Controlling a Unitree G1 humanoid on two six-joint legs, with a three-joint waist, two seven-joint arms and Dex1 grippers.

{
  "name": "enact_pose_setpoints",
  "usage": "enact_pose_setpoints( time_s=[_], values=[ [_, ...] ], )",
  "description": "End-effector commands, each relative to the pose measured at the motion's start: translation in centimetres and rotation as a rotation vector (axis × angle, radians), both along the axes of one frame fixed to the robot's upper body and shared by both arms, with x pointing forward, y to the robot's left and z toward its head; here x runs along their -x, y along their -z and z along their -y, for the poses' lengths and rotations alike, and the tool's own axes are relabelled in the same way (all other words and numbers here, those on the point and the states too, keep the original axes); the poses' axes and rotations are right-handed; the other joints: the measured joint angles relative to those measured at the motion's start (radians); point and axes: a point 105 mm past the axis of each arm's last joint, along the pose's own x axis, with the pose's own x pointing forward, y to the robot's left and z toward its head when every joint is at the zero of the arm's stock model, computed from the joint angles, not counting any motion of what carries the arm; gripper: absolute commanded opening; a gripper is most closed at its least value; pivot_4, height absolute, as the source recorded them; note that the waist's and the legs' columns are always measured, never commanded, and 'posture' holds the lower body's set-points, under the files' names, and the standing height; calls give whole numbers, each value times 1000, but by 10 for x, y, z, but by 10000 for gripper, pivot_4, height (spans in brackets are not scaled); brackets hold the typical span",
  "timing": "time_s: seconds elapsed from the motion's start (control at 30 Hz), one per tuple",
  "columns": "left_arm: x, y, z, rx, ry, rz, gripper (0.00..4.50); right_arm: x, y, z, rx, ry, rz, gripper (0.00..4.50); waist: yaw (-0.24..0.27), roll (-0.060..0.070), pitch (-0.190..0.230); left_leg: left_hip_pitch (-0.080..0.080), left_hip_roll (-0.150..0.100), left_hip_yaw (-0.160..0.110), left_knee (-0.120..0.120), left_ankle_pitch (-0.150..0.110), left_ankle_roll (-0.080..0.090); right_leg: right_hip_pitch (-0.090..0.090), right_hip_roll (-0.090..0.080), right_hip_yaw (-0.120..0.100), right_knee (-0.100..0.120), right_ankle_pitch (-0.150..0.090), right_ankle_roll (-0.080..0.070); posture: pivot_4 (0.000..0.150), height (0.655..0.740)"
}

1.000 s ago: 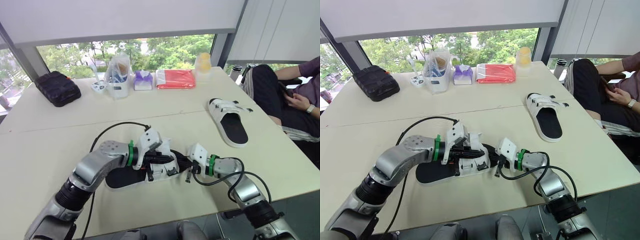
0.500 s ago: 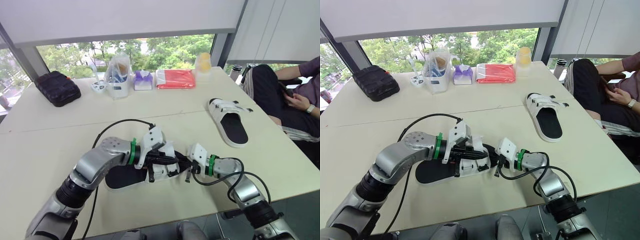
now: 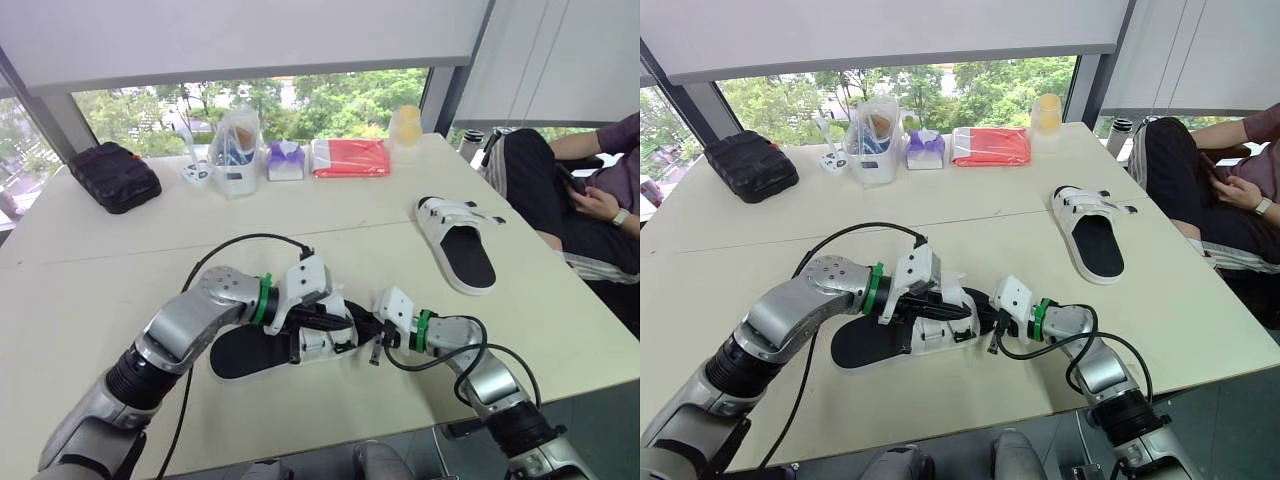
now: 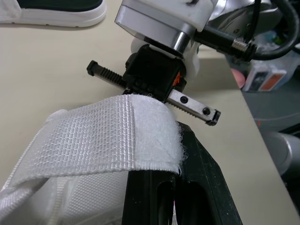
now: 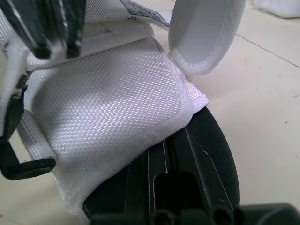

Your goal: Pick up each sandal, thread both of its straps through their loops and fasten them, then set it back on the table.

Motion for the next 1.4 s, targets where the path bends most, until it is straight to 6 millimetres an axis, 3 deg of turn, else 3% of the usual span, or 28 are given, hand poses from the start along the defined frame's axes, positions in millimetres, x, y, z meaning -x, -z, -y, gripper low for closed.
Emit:
enact_pose_setpoints(
  time_s=[0.03,0.23,0.4,0.77,1.03,1.13,1.23,1.4],
  values=[
    [0,11,-2,-63,-31,-17,284,4,26,4,54,31,-88,0,0,0,0,0,0,0,0,0,0,0,0,0,0,0,0,1500,7400],
    [-5,6,8,28,-172,-239,284,6,27,3,54,29,-90,0,1,0,0,0,0,0,0,0,0,0,0,0,0,1,3,1500,7400],
    [5,3,8,37,-177,-321,284,7,28,3,54,30,-92,0,1,0,0,0,0,-1,-1,0,0,0,0,-1,0,2,3,1500,7400],
    [10,2,-3,-68,-115,-61,284,9,29,0,45,25,-99,0,1,0,0,0,1,-1,-2,0,0,-1,0,-1,0,0,1,1500,7400],
    [10,2,1,-87,-69,-3,284,9,29,-3,35,26,-103,0,0,0,0,0,1,-1,-1,0,0,-1,0,-1,0,0,0,1500,7400],
    [4,-24,2,82,-82,-99,284,10,30,-1,36,31,-107,0,1,-1,1,0,1,-1,-1,0,0,0,0,-1,0,0,0,1500,7400],
    [-15,-50,-5,227,-136,-133,284,12,31,-1,37,31,-111,0,1,-1,1,0,1,-1,-1,0,0,0,0,-1,0,0,0,1500,7400],
    [-25,-46,-6,216,-165,-125,284,11,31,-2,34,31,-113,0,0,0,0,0,0,-1,-1,0,0,-1,1,-2,-1,2,3,1500,7400]
  ],
)
